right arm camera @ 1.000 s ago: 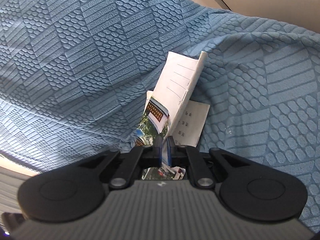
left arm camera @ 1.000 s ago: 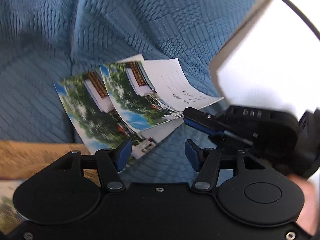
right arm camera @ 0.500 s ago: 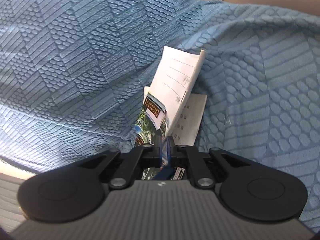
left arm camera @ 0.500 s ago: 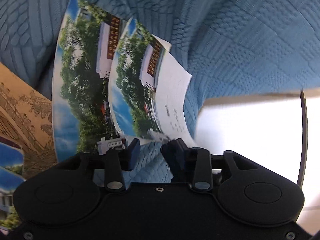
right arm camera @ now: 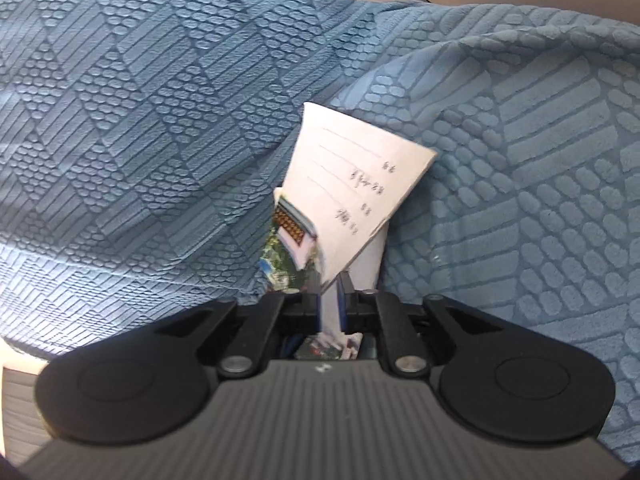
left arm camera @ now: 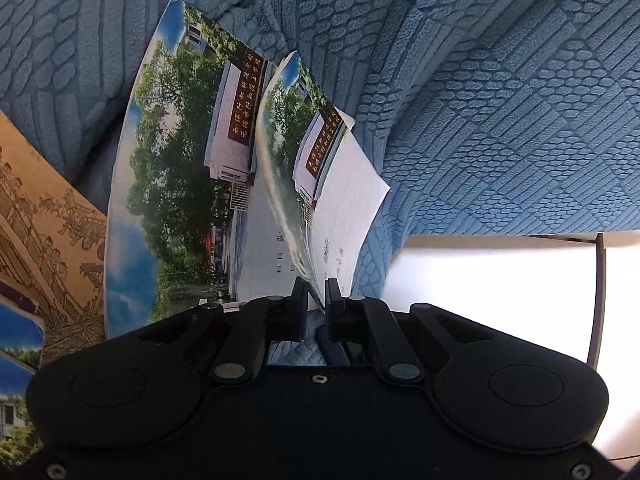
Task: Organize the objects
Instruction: 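Close the right gripper on the postcards while the left gripper pinches their other edge, then lift the held postcards upright off the cloth with both grippers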
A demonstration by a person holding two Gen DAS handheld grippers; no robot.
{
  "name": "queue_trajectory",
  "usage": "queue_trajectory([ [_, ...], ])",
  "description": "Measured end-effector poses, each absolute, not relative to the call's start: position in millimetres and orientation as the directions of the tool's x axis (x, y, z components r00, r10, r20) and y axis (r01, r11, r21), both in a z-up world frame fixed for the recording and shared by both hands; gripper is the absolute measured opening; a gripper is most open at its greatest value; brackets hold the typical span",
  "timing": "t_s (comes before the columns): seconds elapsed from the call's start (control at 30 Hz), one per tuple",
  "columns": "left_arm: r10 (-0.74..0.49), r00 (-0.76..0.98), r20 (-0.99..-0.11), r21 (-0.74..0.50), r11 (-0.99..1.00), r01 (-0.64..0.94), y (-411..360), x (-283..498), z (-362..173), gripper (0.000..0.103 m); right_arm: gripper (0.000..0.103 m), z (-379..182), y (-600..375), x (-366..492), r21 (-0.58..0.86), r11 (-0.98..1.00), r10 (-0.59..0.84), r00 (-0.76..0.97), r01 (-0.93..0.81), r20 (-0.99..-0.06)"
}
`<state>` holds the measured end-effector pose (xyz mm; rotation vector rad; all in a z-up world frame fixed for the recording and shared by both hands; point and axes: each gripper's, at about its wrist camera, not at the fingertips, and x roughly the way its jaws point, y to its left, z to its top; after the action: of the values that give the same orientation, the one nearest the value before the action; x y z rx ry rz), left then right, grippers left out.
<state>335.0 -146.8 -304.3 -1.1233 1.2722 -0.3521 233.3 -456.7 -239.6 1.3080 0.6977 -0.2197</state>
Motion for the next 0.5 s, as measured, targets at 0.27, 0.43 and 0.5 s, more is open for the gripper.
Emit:
queue_trajectory([
  [0.27,-0.753,0.344,-0.561,-0.821,0.452,-0.349,-136.7,336.4,-296.2,0.002,0.051,-248.4,-465.5,238.3,0.811,0.238,0.214,0.786,0.535,-0.581],
  [0.43,-0.751,0.352,-0.559,-0.823,0.452,-0.343,-133.8,342.3,-291.8,0.002,0.040,-259.3,-475.4,242.9,0.810,0.201,0.194,0.789,0.550,-0.584],
  [0.5,-0.750,0.358,-0.556,-0.826,0.449,-0.341,-134.6,344.4,-292.0,0.003,0.021,-259.7,-477.4,244.7,0.793,0.214,0.182,0.775,0.570,-0.606],
])
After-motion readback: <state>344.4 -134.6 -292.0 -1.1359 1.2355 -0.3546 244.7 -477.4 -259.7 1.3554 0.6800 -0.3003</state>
